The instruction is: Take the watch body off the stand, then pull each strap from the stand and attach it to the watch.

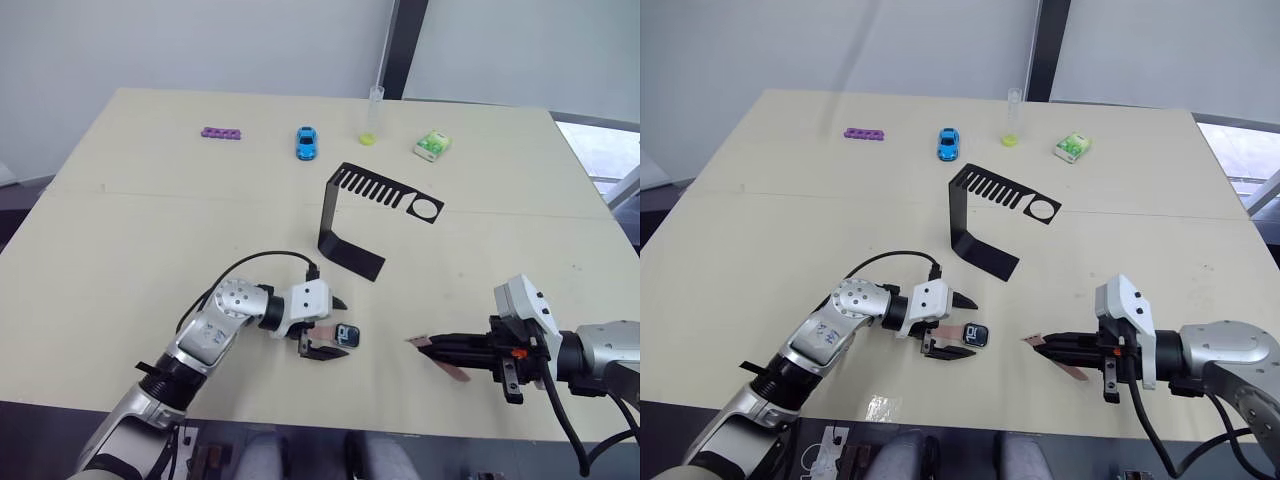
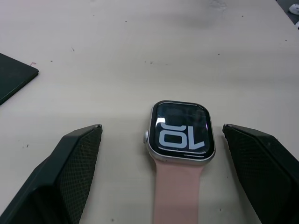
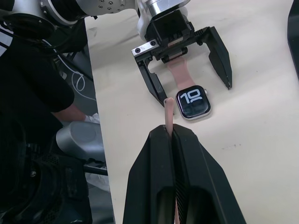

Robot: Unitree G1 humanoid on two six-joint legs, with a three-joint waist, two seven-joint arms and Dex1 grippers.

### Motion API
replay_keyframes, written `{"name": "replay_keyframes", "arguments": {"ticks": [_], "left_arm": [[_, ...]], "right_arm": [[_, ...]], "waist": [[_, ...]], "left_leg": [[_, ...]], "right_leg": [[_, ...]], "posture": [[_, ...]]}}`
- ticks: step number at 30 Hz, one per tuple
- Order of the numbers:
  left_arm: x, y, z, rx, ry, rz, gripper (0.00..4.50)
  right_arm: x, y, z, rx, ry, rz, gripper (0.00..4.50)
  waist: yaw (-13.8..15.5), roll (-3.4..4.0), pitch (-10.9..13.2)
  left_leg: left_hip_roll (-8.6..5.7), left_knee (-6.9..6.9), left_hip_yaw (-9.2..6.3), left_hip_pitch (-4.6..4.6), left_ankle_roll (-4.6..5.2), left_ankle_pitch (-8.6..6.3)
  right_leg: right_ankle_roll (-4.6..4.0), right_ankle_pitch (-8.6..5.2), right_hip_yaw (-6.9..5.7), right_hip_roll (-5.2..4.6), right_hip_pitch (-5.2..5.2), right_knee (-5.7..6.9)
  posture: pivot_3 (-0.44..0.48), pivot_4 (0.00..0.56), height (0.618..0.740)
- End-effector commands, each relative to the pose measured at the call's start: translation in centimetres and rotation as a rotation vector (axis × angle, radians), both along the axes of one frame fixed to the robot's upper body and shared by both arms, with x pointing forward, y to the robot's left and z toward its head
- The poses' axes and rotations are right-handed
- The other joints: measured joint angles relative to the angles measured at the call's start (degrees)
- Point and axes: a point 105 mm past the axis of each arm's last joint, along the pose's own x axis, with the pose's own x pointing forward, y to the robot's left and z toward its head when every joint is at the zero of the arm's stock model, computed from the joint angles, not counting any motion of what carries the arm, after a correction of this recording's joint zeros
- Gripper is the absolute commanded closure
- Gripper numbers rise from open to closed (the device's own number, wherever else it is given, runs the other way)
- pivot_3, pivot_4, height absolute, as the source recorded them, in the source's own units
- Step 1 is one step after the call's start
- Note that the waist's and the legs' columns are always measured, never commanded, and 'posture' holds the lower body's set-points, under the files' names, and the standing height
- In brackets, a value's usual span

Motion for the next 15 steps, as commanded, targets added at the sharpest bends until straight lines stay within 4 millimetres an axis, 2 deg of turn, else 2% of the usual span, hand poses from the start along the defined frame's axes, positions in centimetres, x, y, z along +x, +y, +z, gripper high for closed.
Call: {"name": "replay_keyframes", "arguments": {"ticks": [1,10,13,15], "left_arm": [[-0.2,-0.51,0.11,-0.004,-0.02,-0.026,0.02],[-0.3,-0.7,0.01,-0.003,-0.02,-0.032,0.02],[-0.43,-0.69,-0.14,0.0,-0.009,-0.035,0.83],[-0.56,-0.74,-0.21,0.0,0.003,-0.038,0.83]], "right_arm": [[-0.35,0.57,0.4,0.006,-0.025,0.027,4.5],[-0.51,0.84,0.25,0.019,-0.021,0.028,4.5],[-0.48,1.04,0.52,0.045,-0.019,0.022,4.5],[-0.55,1.12,0.55,0.048,-0.019,0.023,4.5]], "waist": [[0.1,0.0,0.0],[0.96,0.0,0.0],[1.02,0.0,0.0],[1.04,0.01,0.0]], "left_leg": [[0.0,0.0,0.0,0.0,0.0,0.0],[0.0,0.01,0.01,0.01,0.0,0.0],[0.0,0.02,0.01,0.0,0.0,0.0],[0.0,0.02,0.01,0.0,0.0,0.0]], "right_leg": [[0.0,0.0,0.0,0.0,0.0,0.0],[0.0,0.0,0.0,0.01,0.0,0.01],[0.0,0.0,0.0,0.01,0.0,0.01],[0.0,0.0,0.0,0.01,0.0,0.02]], "posture": [[0.0,0.15,0.74],[0.0,0.15,0.74],[0.0,0.15,0.74],[0.0,0.15,0.74]]}}
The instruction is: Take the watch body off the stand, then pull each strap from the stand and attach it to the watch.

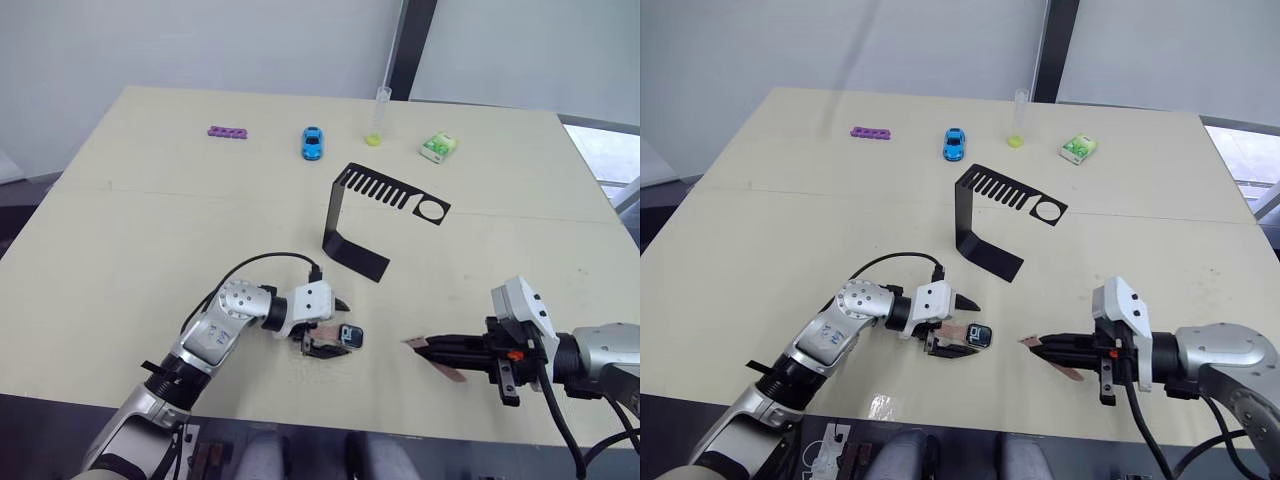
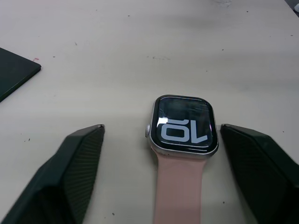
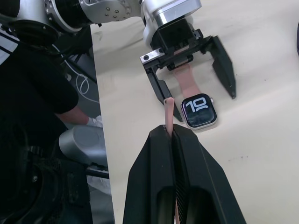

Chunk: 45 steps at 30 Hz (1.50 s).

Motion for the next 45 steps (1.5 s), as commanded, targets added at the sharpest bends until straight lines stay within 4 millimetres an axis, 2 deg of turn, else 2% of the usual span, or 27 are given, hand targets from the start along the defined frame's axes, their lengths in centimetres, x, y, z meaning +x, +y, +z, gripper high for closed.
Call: {"name": "replay_keyframes", "arguments": {"ticks": [1,10,18,20,23,24,29,32,36,39,45], "left_arm": [[-0.6,-0.4,-0.1,0.005,0.015,-0.031,0.83],[-1.2,-1.3,-0.4,-0.013,0.062,-0.022,0.83],[-1.4,-1.3,-0.6,0.004,0.076,0.004,0.83],[-1.5,-1.4,-0.6,0.003,0.08,-0.001,1.38],[-1.2,-1.2,-0.6,0.01,0.076,0.008,2.65],[-1.1,-1.1,-0.5,0.012,0.075,0.011,2.92],[-0.7,-0.8,-0.3,0.014,0.1,0.019,2.92],[-0.2,-0.9,0.4,-0.04,0.203,0.056,2.92],[0.0,-0.9,2.3,-0.151,0.474,0.098,2.92],[0.1,-0.7,3.2,-0.181,0.606,0.12,2.92],[0.3,-0.4,4.4,-0.244,0.844,0.155,2.92]], "right_arm": [[-0.5,0.6,0.5,0.015,-0.017,0.025,4.5],[-0.9,0.7,0.3,0.018,-0.01,0.021,4.5],[-1.0,0.8,0.2,0.018,-0.009,0.018,4.5],[-0.9,0.8,0.2,0.019,-0.01,0.016,4.5],[-0.9,0.7,0.2,0.017,-0.012,0.016,4.5],[-0.9,0.7,0.2,0.016,-0.012,0.016,4.5],[-0.6,0.7,0.4,0.0,-0.043,0.012,4.5],[-0.2,0.7,0.4,-0.048,-0.115,0.012,4.5],[0.5,1.2,0.5,-0.116,-0.247,0.013,4.5],[0.8,1.5,0.4,-0.18,-0.333,0.03,4.5],[2.3,2.4,0.5,-0.323,-0.628,0.07,4.5]], "waist": [[0.03,0.0,0.0],[0.24,0.0,-0.01],[0.15,0.01,-0.01],[0.15,0.01,-0.01],[0.16,0.01,-0.01],[0.16,0.01,-0.01],[0.14,0.01,-0.01],[0.08,0.01,-0.01],[0.03,0.0,-0.01],[-0.09,0.0,-0.01],[-0.09,0.0,-0.01]], "left_leg": [[0.0,0.0,0.0,0.0,0.0,0.0],[-0.01,0.05,0.0,0.0,0.0,0.0],[-0.01,0.06,0.0,0.02,-0.01,0.0],[-0.01,0.06,0.0,0.02,-0.01,0.0],[-0.01,0.06,0.0,0.02,-0.01,0.01],[-0.01,0.06,0.0,0.02,-0.02,0.01],[-0.01,0.07,0.0,0.03,-0.02,0.01],[-0.01,0.11,0.01,0.04,-0.01,0.01],[-0.02,0.14,0.0,0.02,-0.02,0.01],[-0.01,0.14,0.0,-0.01,-0.07,0.04],[-0.03,0.17,0.01,0.01,-0.13,0.07]], "right_leg": [[0.0,0.0,0.0,0.0,0.0,0.01],[0.0,0.0,0.0,0.0,0.02,0.04],[0.0,0.0,0.0,0.0,0.04,0.05],[0.0,0.0,0.0,0.0,0.04,0.05],[0.0,0.0,0.0,0.0,0.04,0.05],[0.0,0.0,0.0,0.0,0.04,0.05],[0.0,0.0,0.0,0.01,0.04,0.07],[0.0,0.0,0.0,0.01,0.04,0.12],[0.0,0.0,0.0,0.02,0.0,0.38],[0.0,0.0,0.01,0.05,-0.04,0.41],[0.0,0.0,0.02,0.06,-0.06,0.46]], "posture": [[0.0,0.15,0.74],[0.0,0.15,0.74],[0.0,0.15,0.74],[0.0,0.15,0.74],[0.0,0.15,0.74],[0.0,0.15,0.74],[0.0,0.15,0.74],[0.0,0.15,0.74],[0.0,0.15,0.74],[0.0,0.15,0.74],[0.0,0.15,0.74]]}}
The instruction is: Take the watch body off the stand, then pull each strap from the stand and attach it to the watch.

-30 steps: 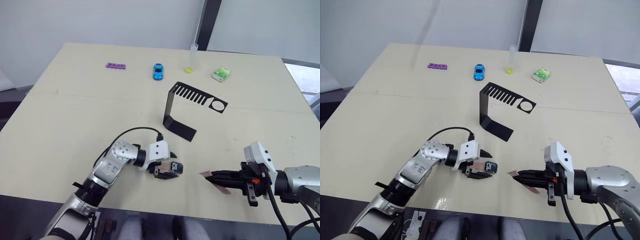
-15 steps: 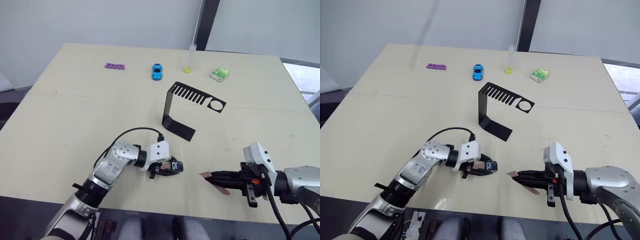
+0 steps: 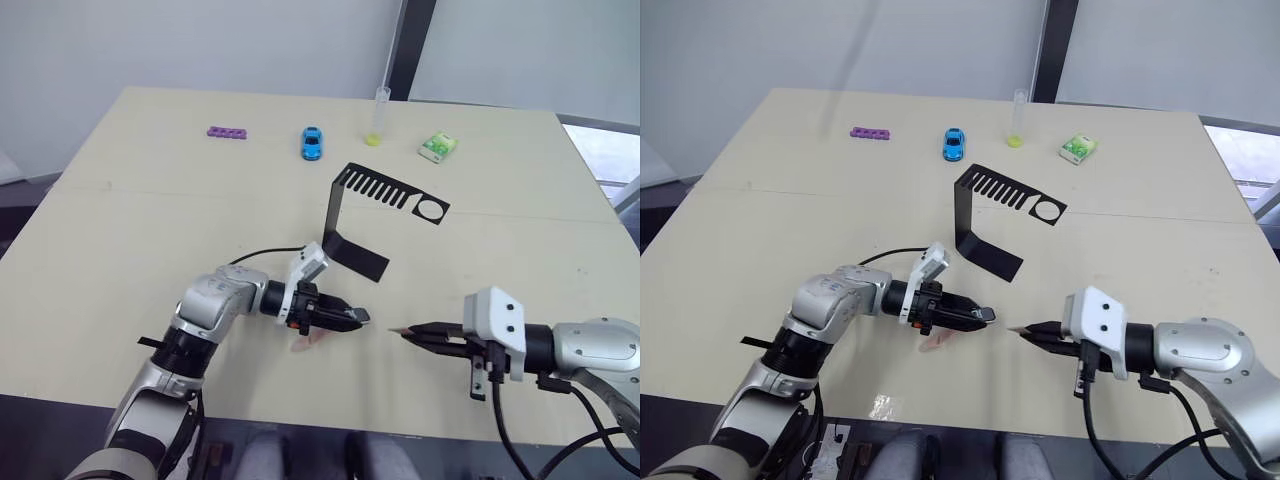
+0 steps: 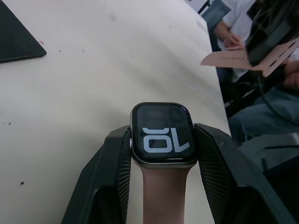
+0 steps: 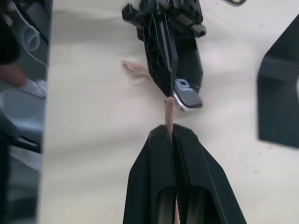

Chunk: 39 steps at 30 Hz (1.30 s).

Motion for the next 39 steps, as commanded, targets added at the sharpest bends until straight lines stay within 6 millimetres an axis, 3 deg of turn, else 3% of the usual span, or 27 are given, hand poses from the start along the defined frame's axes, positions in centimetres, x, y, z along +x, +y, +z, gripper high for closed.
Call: {"name": "replay_keyframes", "arguments": {"ticks": [1,10,39], "left_arm": [[0.0,-0.2,1.2,-0.067,0.093,0.002,2.92],[0.2,-0.4,2.2,-0.11,0.161,0.012,2.92],[-0.1,-0.7,2.8,-0.13,0.16,-0.005,2.92]], "right_arm": [[0.3,0.7,0.6,-0.08,-0.198,0.055,4.5],[0.7,1.0,0.2,-0.098,-0.259,0.062,4.5],[1.6,1.1,0.1,-0.086,-0.286,0.022,4.5]], "waist": [[0.06,0.0,0.0],[0.03,0.0,0.0],[0.02,0.0,0.0]], "left_leg": [[0.0,0.0,-0.01,0.0,-0.01,0.0],[-0.01,0.05,0.0,0.0,-0.05,0.02],[-0.01,0.08,0.0,0.01,-0.08,0.04]], "right_leg": [[0.0,0.0,-0.01,0.0,-0.01,0.0],[0.0,0.0,0.0,-0.01,-0.02,0.1],[0.0,0.0,0.0,0.0,-0.04,0.19]], "posture": [[0.0,0.15,0.74],[0.0,0.15,0.74],[0.0,0.15,0.74]]}}
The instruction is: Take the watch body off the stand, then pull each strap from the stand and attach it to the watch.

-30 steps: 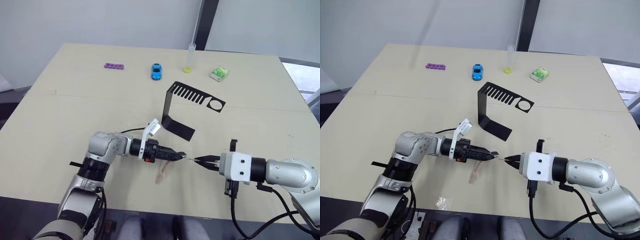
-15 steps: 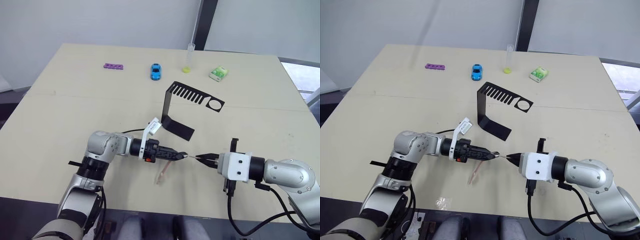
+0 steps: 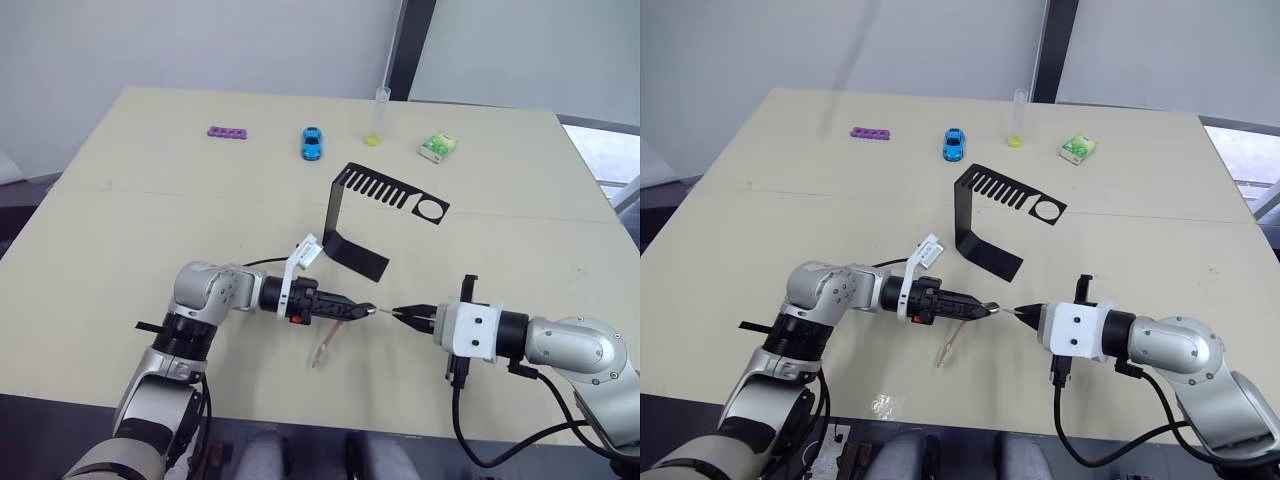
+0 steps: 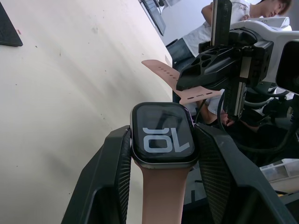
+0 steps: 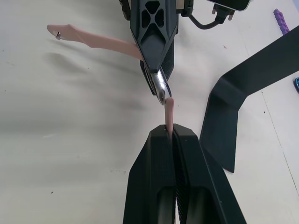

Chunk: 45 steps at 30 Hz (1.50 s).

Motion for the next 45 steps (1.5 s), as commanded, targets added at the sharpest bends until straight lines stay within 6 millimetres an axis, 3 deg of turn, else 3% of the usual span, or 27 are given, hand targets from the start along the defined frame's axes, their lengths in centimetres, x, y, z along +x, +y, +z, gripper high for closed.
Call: {"name": "replay_keyframes", "arguments": {"ticks": [1,29,45], "left_arm": [[0.0,-0.3,1.4,-0.039,-0.04,-0.021,2.92],[0.5,-0.2,1.3,-0.057,-0.034,0.012,2.92],[0.3,-0.5,1.6,-0.073,-0.026,0.005,2.92]], "right_arm": [[-0.2,0.7,0.7,0.026,-0.036,0.021,4.5],[-0.2,-0.3,1.0,0.009,-0.038,0.004,4.5],[0.2,0.3,1.1,0.028,-0.051,0.004,4.5]], "waist": [[-0.02,0.0,0.0],[0.0,0.0,0.0],[0.04,0.0,0.0]], "left_leg": [[0.0,0.0,0.0,0.0,0.0,0.0],[-0.01,0.02,0.0,0.0,0.0,0.0],[-0.01,0.04,0.0,0.01,0.0,0.0]], "right_leg": [[0.0,0.0,0.0,0.0,0.0,0.0],[0.0,0.0,0.0,0.0,-0.01,0.04],[0.0,0.0,0.0,0.0,-0.01,0.06]], "posture": [[0.0,0.15,0.74],[0.0,0.15,0.74],[0.0,0.15,0.74]]}}
